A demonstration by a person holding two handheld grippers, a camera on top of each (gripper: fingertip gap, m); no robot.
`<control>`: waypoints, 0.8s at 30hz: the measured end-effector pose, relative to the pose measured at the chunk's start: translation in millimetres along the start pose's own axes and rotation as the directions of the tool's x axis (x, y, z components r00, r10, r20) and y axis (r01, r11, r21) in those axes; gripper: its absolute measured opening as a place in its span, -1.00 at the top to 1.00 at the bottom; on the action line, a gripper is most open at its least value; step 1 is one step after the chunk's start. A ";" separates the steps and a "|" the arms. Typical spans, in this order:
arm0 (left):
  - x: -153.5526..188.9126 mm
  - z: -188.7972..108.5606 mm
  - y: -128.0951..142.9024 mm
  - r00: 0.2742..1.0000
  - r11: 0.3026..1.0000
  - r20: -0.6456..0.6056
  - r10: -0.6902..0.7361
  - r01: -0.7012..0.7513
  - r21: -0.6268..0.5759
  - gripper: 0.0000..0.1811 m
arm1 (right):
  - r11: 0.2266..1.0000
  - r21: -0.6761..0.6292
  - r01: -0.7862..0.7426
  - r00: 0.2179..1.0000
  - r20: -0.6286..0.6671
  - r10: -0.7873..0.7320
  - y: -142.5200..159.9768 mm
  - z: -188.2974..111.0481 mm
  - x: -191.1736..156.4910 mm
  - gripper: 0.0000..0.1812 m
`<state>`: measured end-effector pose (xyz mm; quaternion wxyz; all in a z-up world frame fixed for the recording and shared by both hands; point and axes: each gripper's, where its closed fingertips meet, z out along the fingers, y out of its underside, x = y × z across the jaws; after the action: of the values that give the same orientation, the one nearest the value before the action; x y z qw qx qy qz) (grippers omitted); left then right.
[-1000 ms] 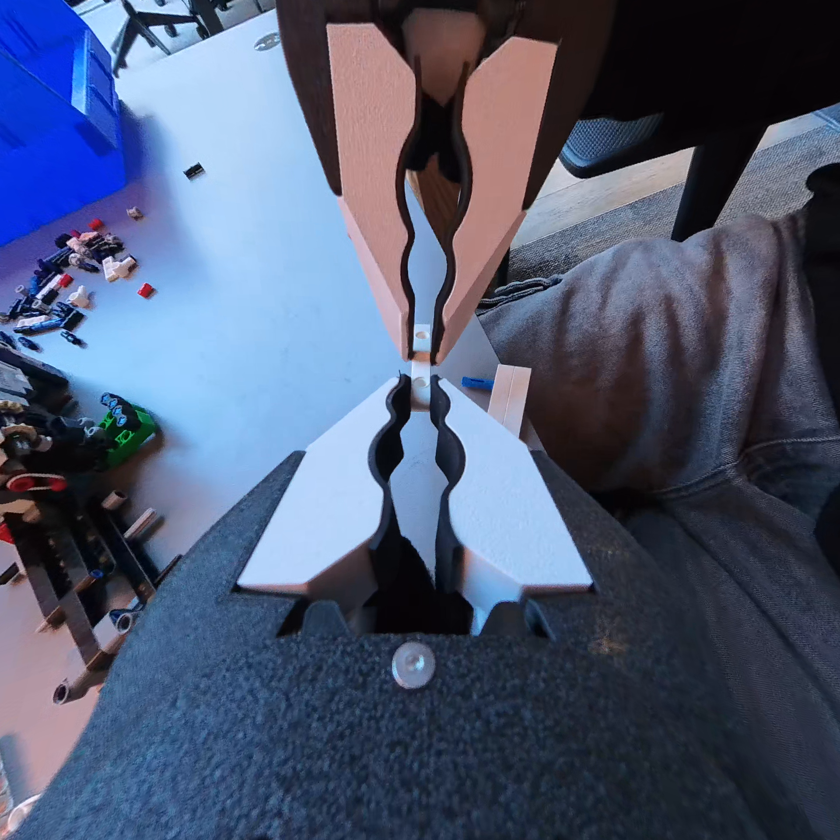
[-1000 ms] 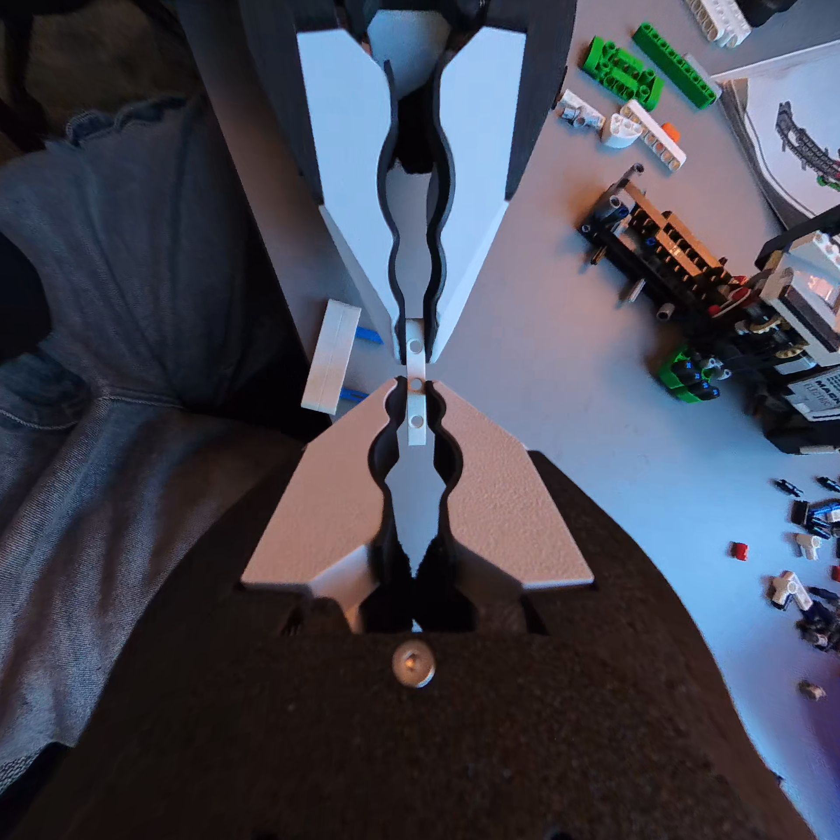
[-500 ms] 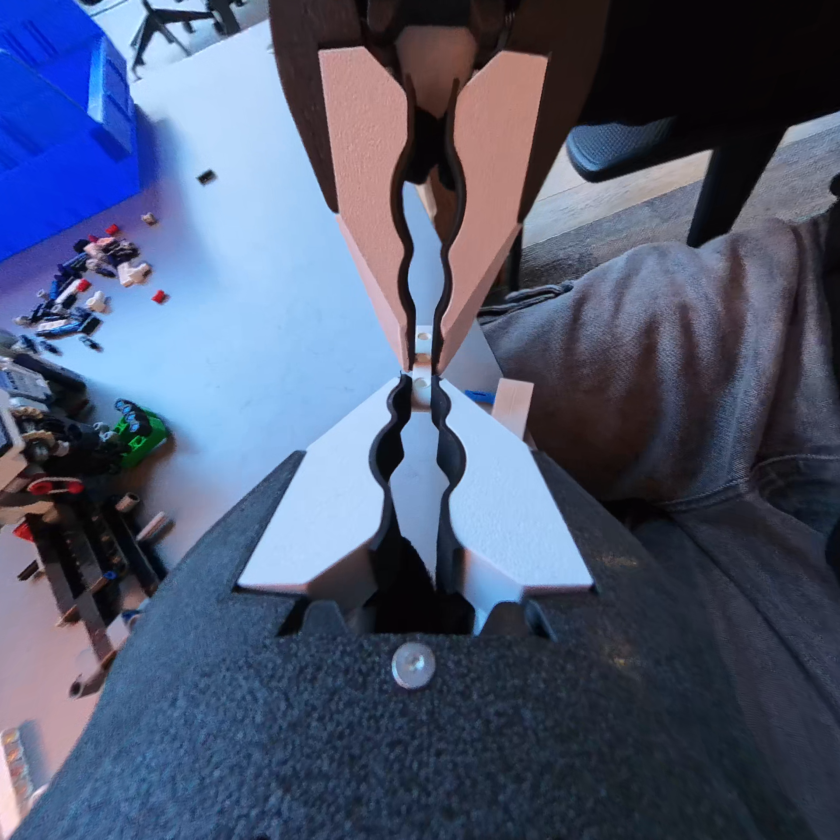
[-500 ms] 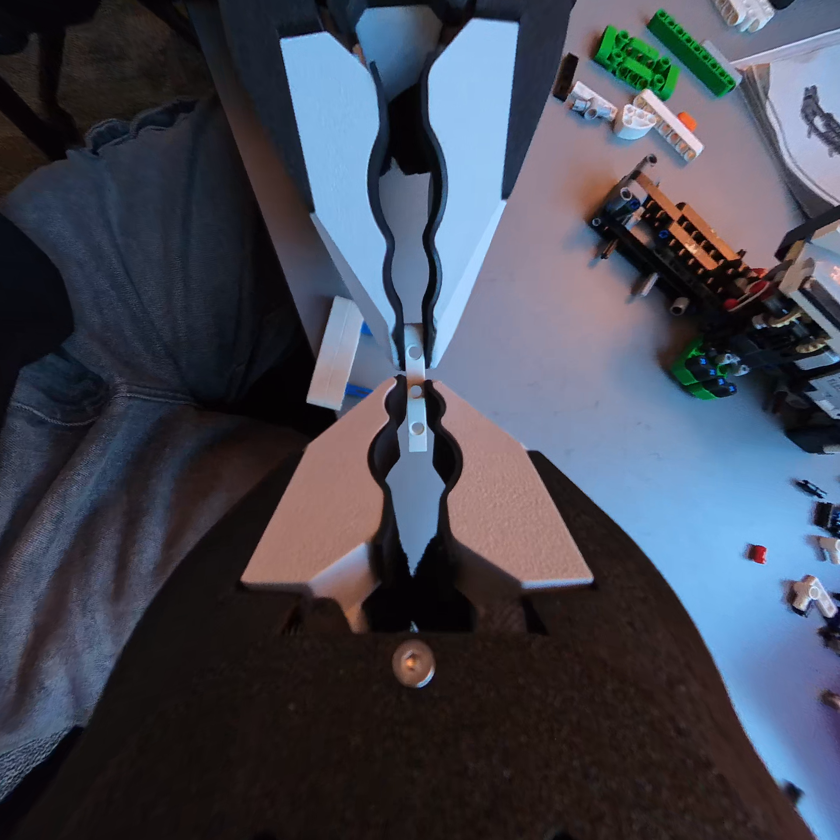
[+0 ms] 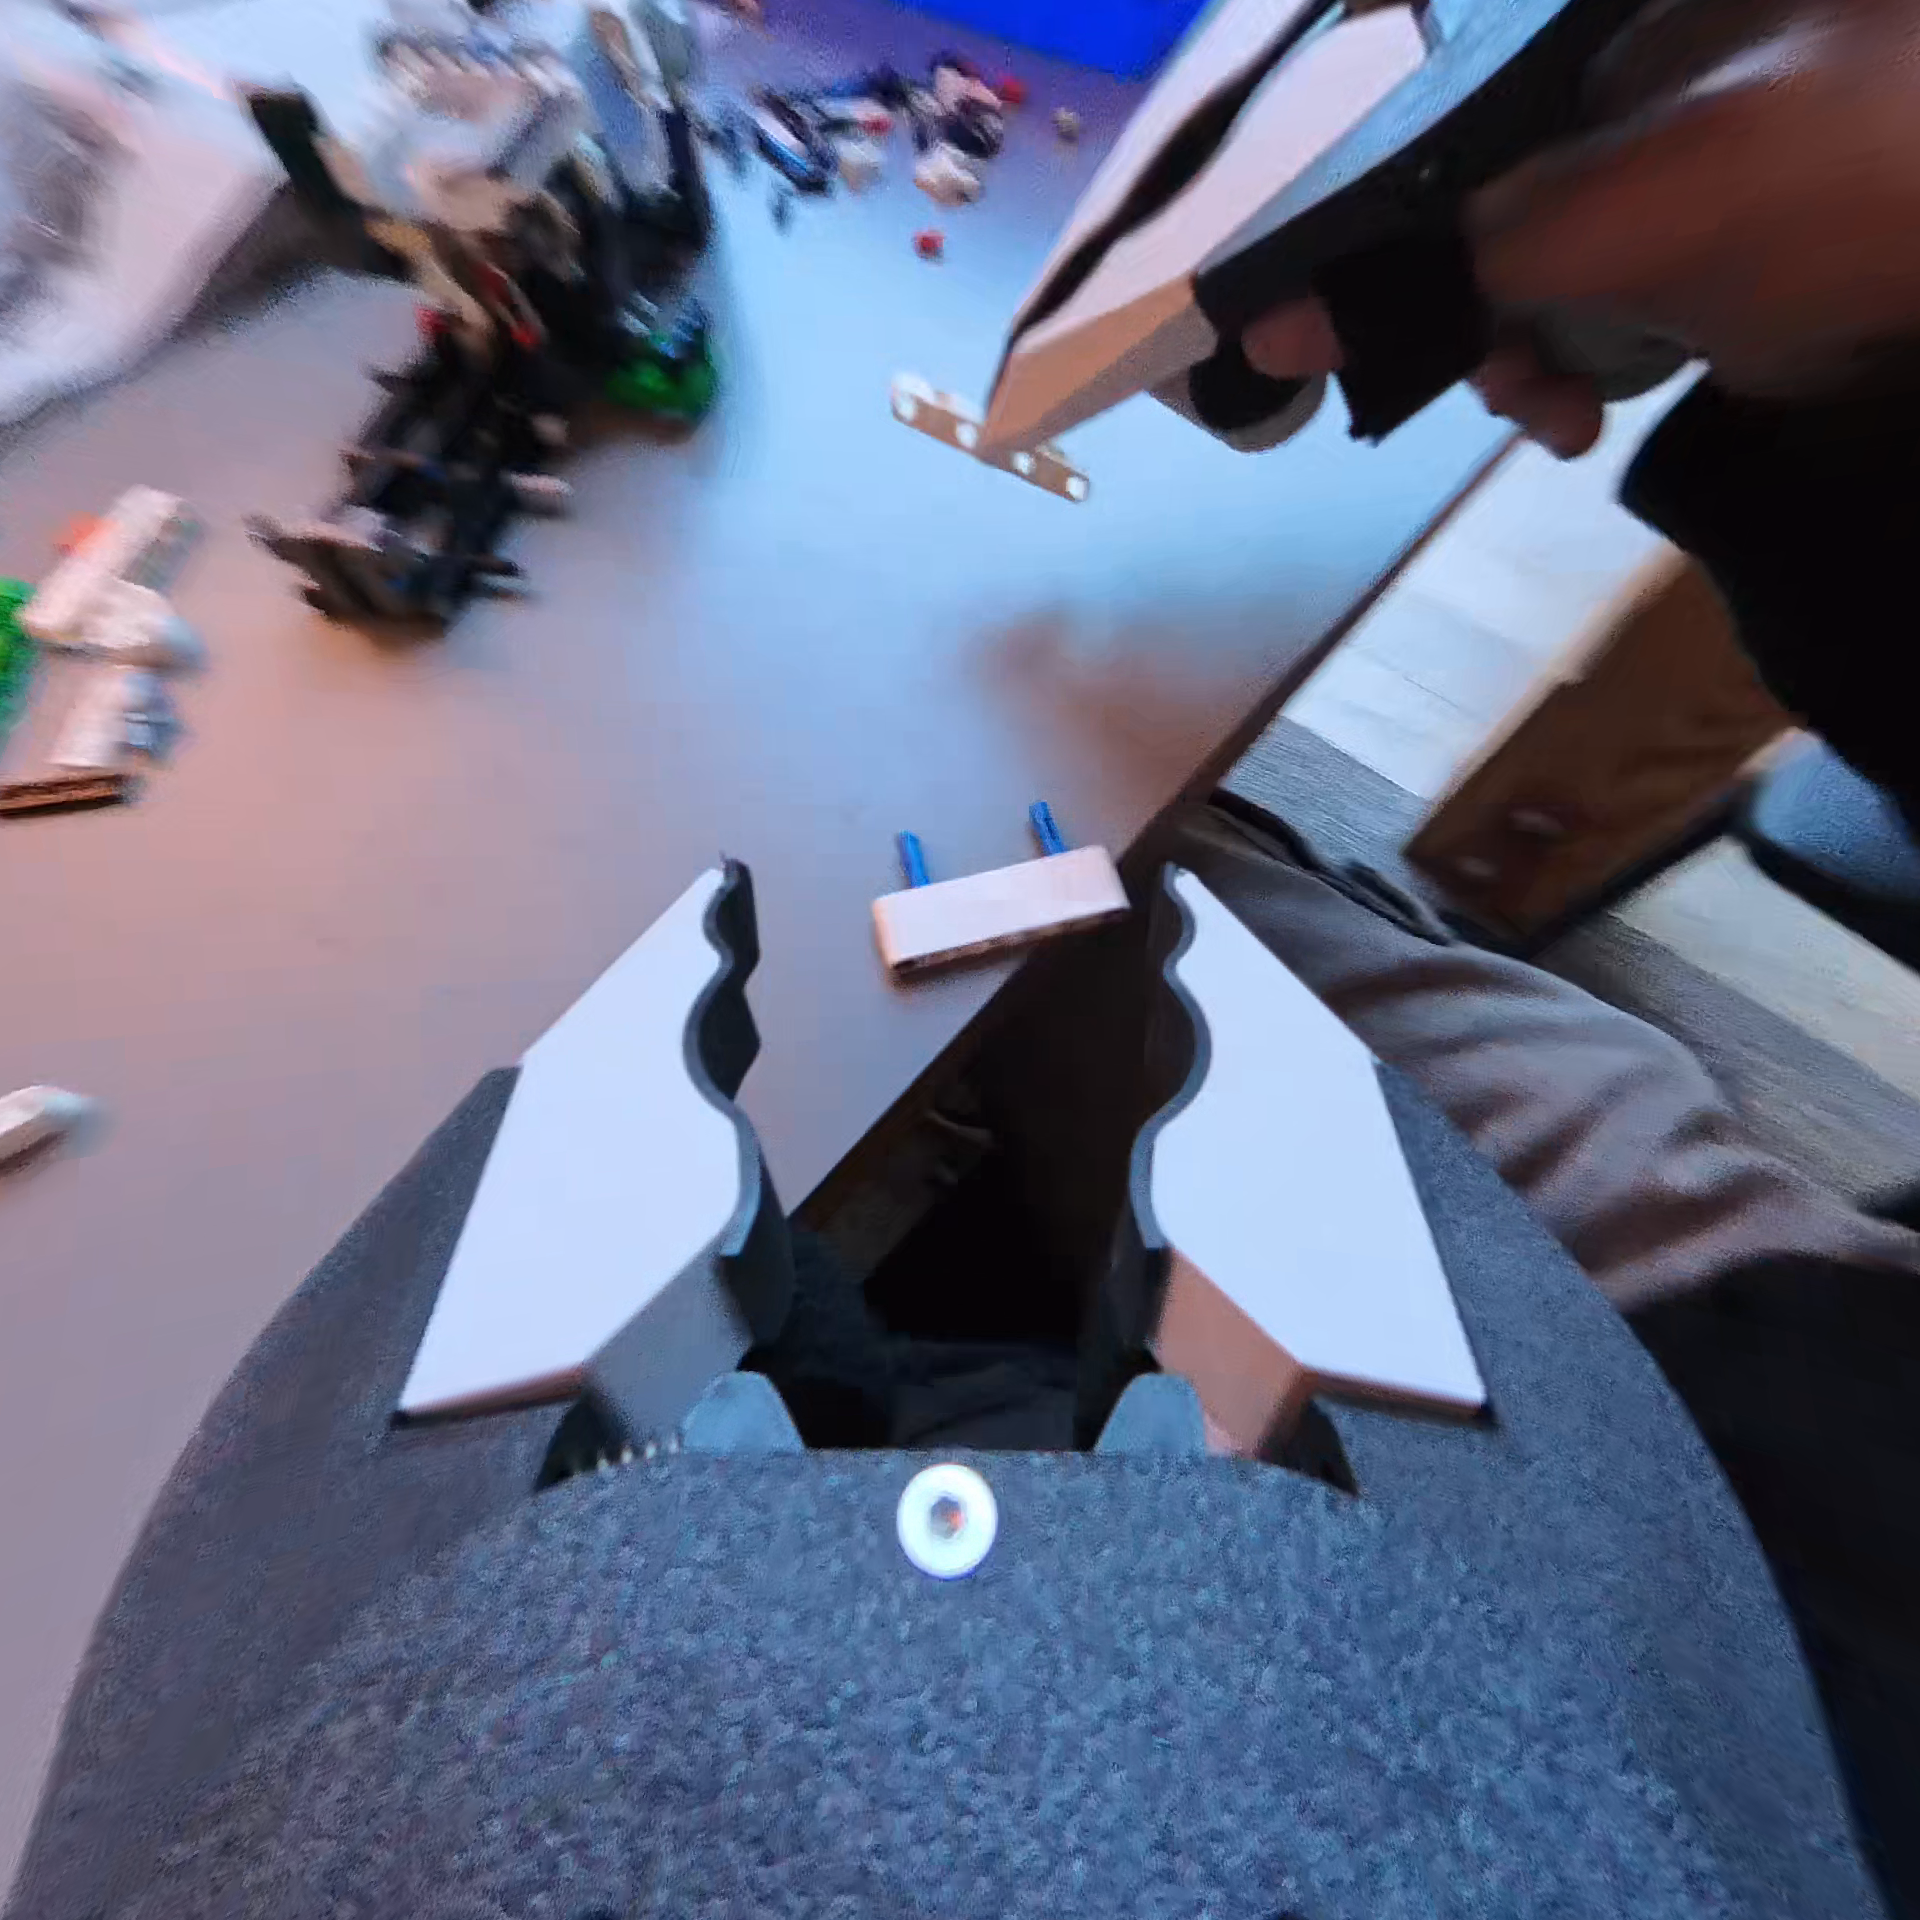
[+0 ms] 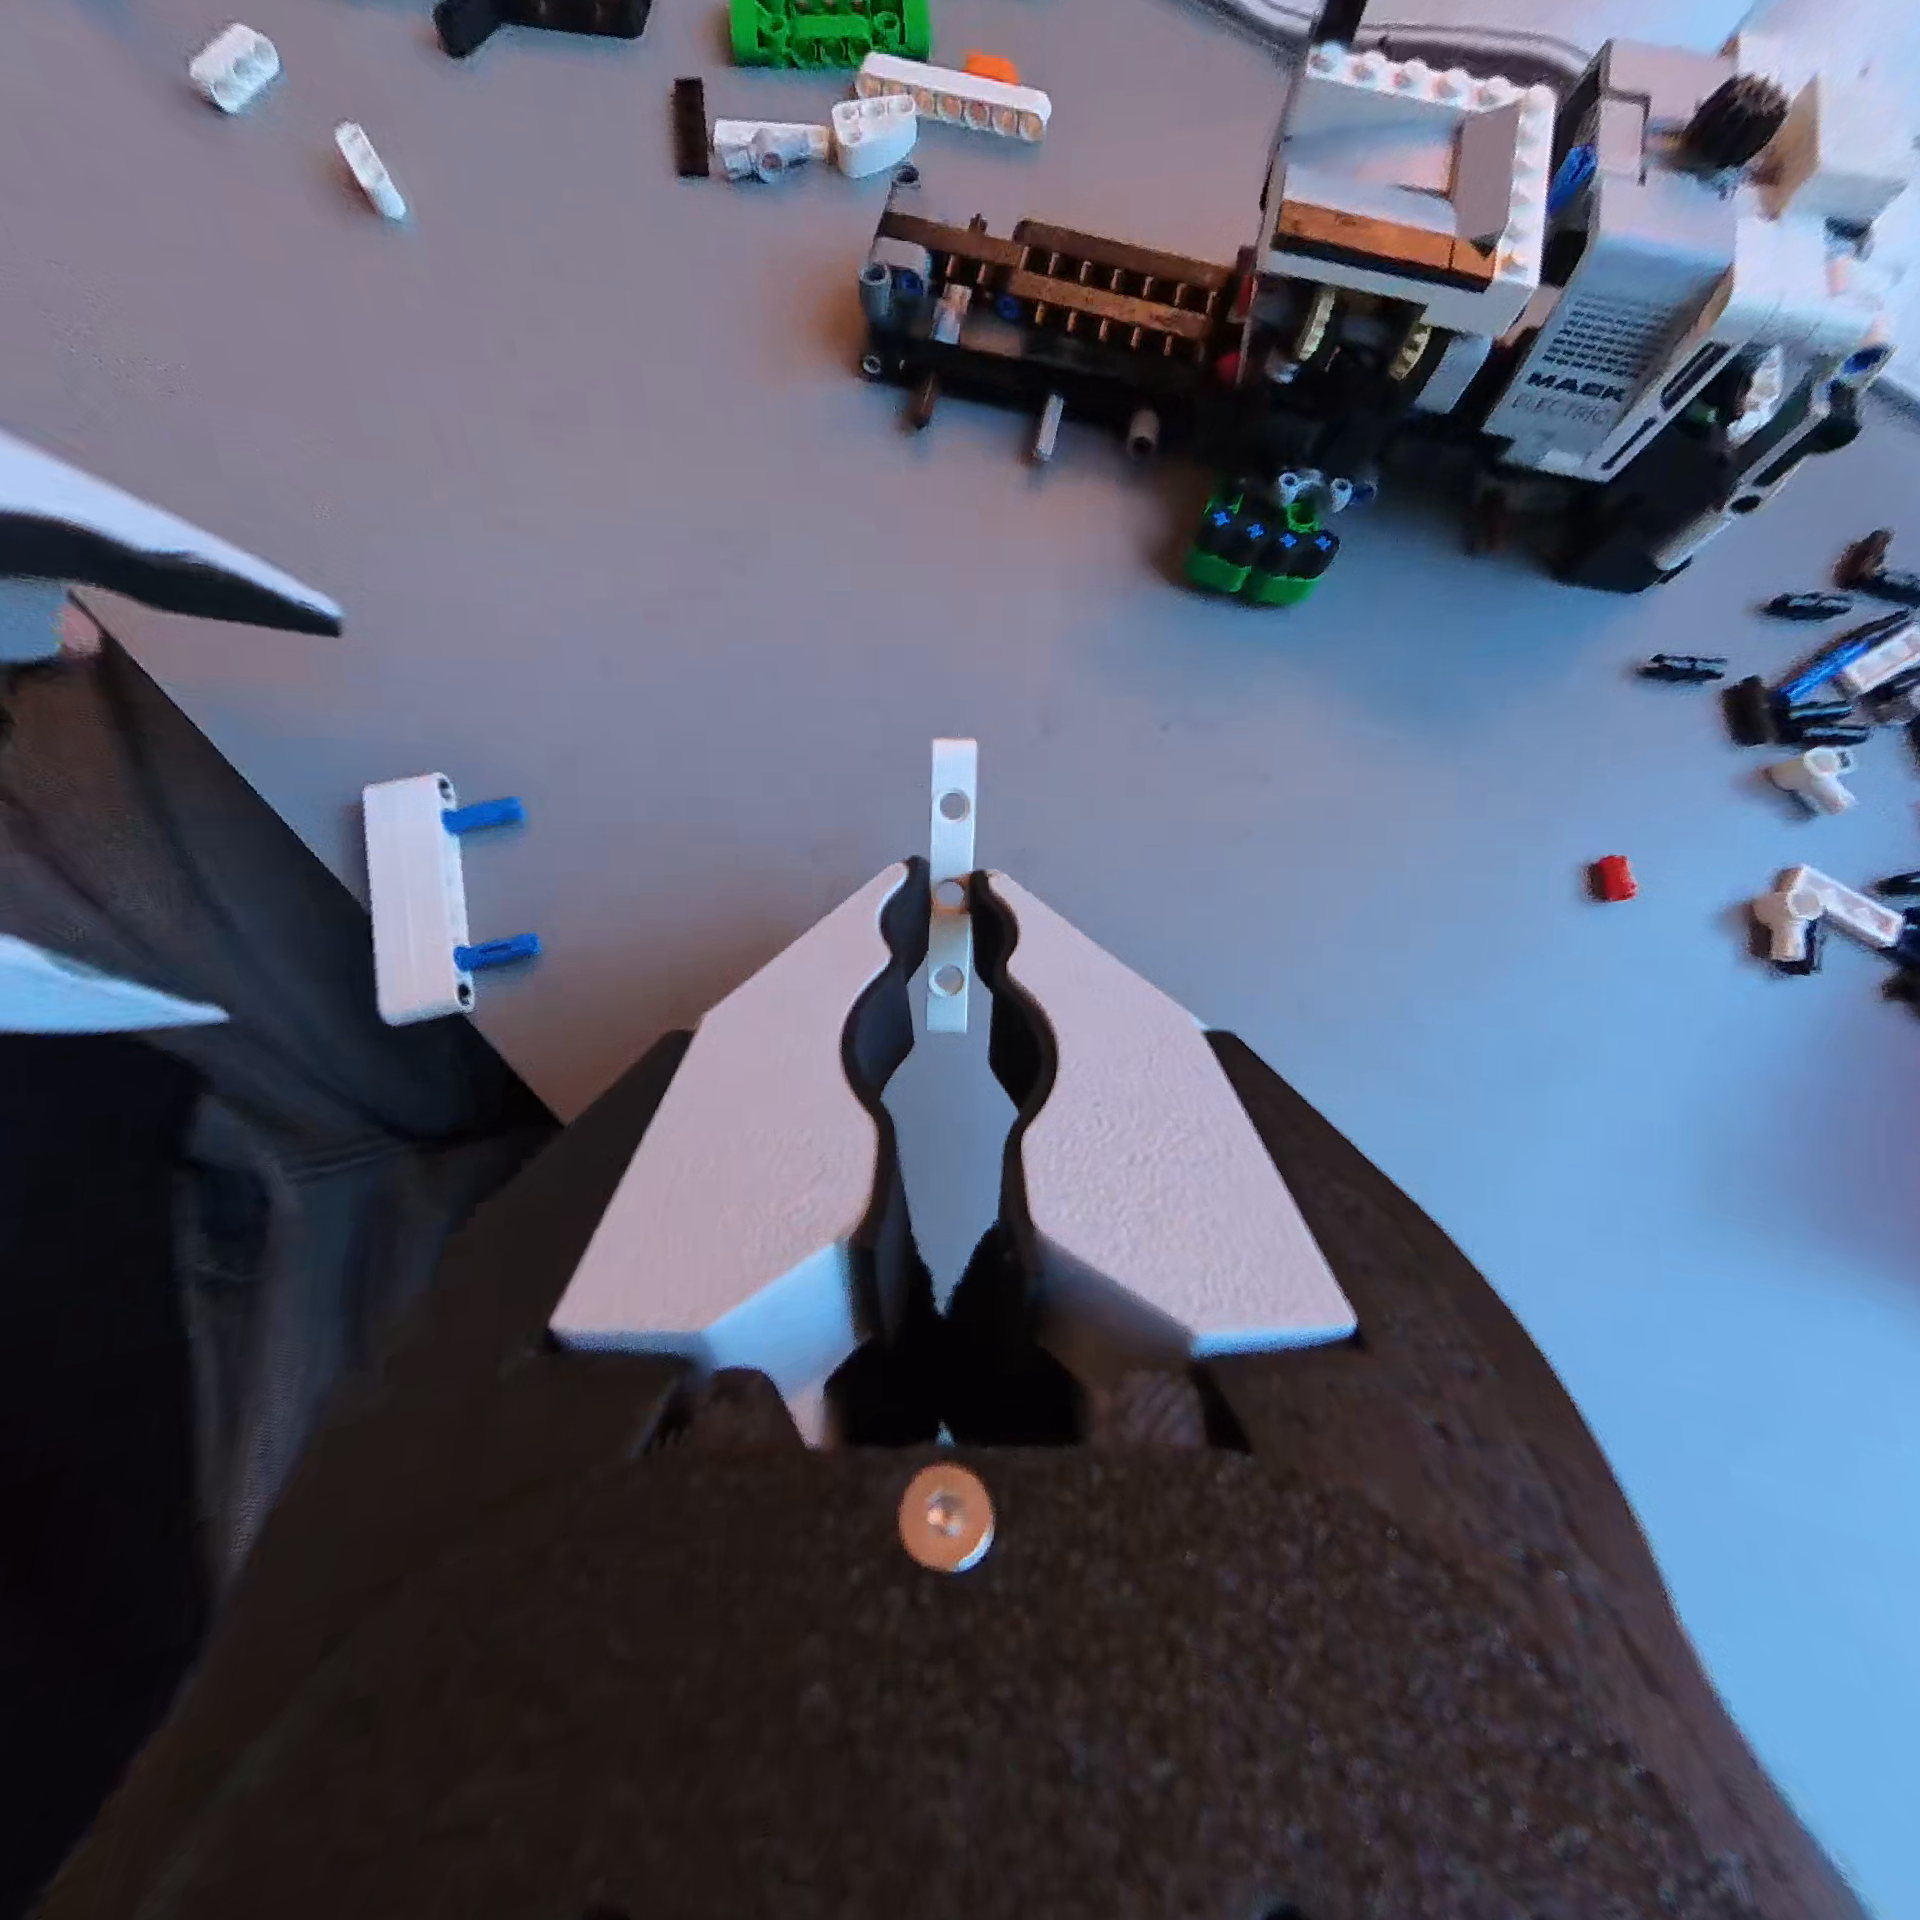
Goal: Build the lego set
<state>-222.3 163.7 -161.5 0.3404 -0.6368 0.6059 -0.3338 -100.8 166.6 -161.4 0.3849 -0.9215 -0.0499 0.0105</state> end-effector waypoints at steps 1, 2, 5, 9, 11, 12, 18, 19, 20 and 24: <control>-2.5 -0.6 -3.3 0.997 0.999 0.073 0.023 -0.024 0.021 0.17 | 1.000 -0.007 -0.018 1.000 0.002 0.018 -1.5 1.6 0.4 0.93; -0.5 0.7 -5.9 0.994 0.999 0.105 0.034 -0.037 0.031 0.13 | 1.000 -0.010 -0.020 1.000 -0.007 0.019 -2.8 3.3 2.0 0.93; 9.5 11.4 -0.2 0.994 1.000 0.109 0.008 -0.008 0.004 0.01 | 0.999 -0.017 -0.027 0.999 -0.028 0.027 -4.4 9.8 5.6 0.93; 9.0 21.4 12.5 0.984 1.000 0.175 0.023 -0.023 -0.003 0.14 | 0.998 0.015 -0.054 0.998 -0.013 0.054 -2.7 18.3 4.0 0.93; 6.4 24.6 16.8 0.981 1.000 0.192 0.013 -0.012 -0.006 0.21 | 0.997 0.022 -0.068 0.998 -0.006 0.068 -0.1 20.3 2.5 0.93; 5.3 25.8 18.4 0.981 1.000 0.194 0.005 -0.004 -0.009 0.27 | 0.997 0.030 -0.071 0.997 0.001 0.071 -0.2 20.5 0.6 0.93; 4.5 29.2 20.8 0.981 0.997 0.186 0.061 -0.053 -0.047 0.36 | 0.996 0.041 -0.074 0.997 0.037 0.073 0.3 21.0 -10.4 0.93; 5.6 29.8 19.9 0.981 0.995 0.170 0.088 -0.080 -0.056 0.37 | 0.995 0.046 -0.083 0.995 0.054 0.081 0.0 20.0 -12.3 0.93; 8.9 31.0 18.3 0.984 0.992 0.136 0.116 -0.109 -0.058 0.37 | 0.993 0.055 -0.103 0.992 0.080 0.098 -0.9 18.5 -14.2 0.93; 20.6 26.5 -2.8 0.963 0.963 0.020 0.269 -0.269 -0.018 0.37 | 0.955 0.117 -0.271 0.931 0.284 0.229 -12.9 1.5 -22.7 0.93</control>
<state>-197.6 144.0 -173.4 0.3844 -0.5548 0.6856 -0.2728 -124.6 174.4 -153.7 0.4404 -0.8778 0.0178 0.1876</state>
